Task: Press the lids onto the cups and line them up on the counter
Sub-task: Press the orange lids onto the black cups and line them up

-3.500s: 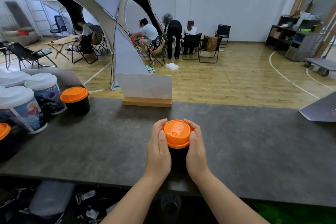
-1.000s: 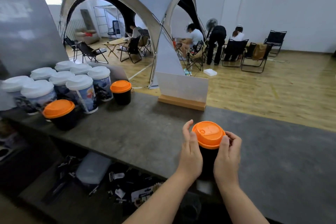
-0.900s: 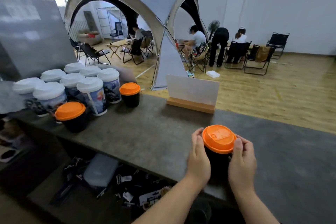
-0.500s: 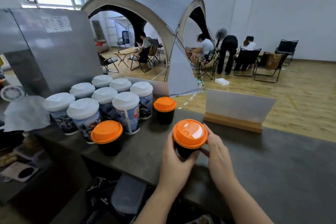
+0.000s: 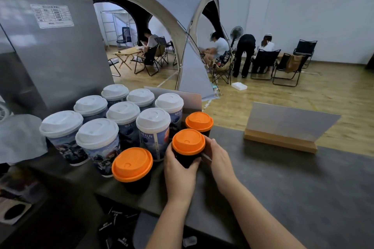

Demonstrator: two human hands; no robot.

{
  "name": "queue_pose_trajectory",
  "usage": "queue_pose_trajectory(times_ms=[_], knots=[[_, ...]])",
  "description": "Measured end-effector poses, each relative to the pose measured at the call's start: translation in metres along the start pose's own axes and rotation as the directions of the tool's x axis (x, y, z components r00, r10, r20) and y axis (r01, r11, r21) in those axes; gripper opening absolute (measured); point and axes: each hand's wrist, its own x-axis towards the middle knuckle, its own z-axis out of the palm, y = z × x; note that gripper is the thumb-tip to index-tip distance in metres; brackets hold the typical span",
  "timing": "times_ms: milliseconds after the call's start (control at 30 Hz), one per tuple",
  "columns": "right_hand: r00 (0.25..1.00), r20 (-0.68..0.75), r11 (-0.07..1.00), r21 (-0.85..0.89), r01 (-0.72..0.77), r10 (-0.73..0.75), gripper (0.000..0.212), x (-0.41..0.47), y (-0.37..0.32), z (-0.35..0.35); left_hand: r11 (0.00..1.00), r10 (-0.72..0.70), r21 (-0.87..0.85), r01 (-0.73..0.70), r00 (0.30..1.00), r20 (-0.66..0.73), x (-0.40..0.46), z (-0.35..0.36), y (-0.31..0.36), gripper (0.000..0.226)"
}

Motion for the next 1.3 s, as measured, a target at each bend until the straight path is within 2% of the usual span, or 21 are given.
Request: queue_pose_trajectory(times_ms=[167,267,367,433,467,667,767,867,967,1133,1300], knots=[[0.999,-0.044,0.999,-0.018,-0.029,0.029,0.044,-0.002,0.01,0.001,1.0,-0.01,0.012,0.009,1.0,0.025,-0.002,-0.002,0.005,0.088],[0.994,-0.101,0.998,-0.044,-0.042,0.038,0.037,-0.013,0.0,-0.003,0.979,-0.167,-0.1,0.178,0.98,0.107,-0.014,-0.02,0.018,0.087],[0.979,-0.184,0.994,-0.05,-0.099,0.089,0.031,-0.037,-0.015,-0.026,0.883,-0.292,-0.322,0.341,0.937,0.193,-0.043,-0.043,0.037,0.049],[0.968,-0.222,0.992,-0.033,-0.123,0.113,0.032,-0.057,-0.023,-0.049,0.872,-0.289,-0.345,0.348,0.934,0.212,-0.061,-0.051,0.047,0.024],[0.963,-0.243,0.991,-0.028,-0.128,0.118,0.033,-0.066,-0.027,-0.061,0.872,-0.277,-0.347,0.344,0.933,0.23,-0.067,-0.05,0.05,0.021],[0.881,-0.46,0.993,0.044,-0.106,0.114,0.033,-0.116,-0.047,-0.15,0.898,-0.197,-0.275,0.344,0.873,0.446,-0.092,0.009,0.088,0.022],[0.8,-0.593,0.996,0.059,-0.063,0.086,0.034,-0.151,-0.057,-0.204,0.912,-0.13,-0.247,0.329,0.799,0.587,-0.12,0.058,0.109,0.023],[0.689,-0.722,0.998,0.055,-0.028,0.059,0.034,-0.195,-0.068,-0.257,0.922,-0.066,-0.214,0.322,0.678,0.732,-0.162,0.108,0.134,0.025],[0.579,-0.815,0.999,0.033,-0.005,0.03,0.035,-0.243,-0.079,-0.304,0.921,0.001,-0.222,0.319,0.569,0.822,-0.215,0.154,0.165,0.024],[0.444,-0.896,1.0,-0.016,0.015,-0.021,0.034,-0.321,-0.105,-0.379,0.909,0.105,-0.256,0.329,0.413,0.905,-0.317,0.21,0.218,0.021],[0.349,-0.935,0.998,-0.062,0.019,-0.064,0.033,-0.402,-0.131,-0.462,0.896,0.153,-0.264,0.357,0.31,0.938,-0.422,0.255,0.263,0.021]])
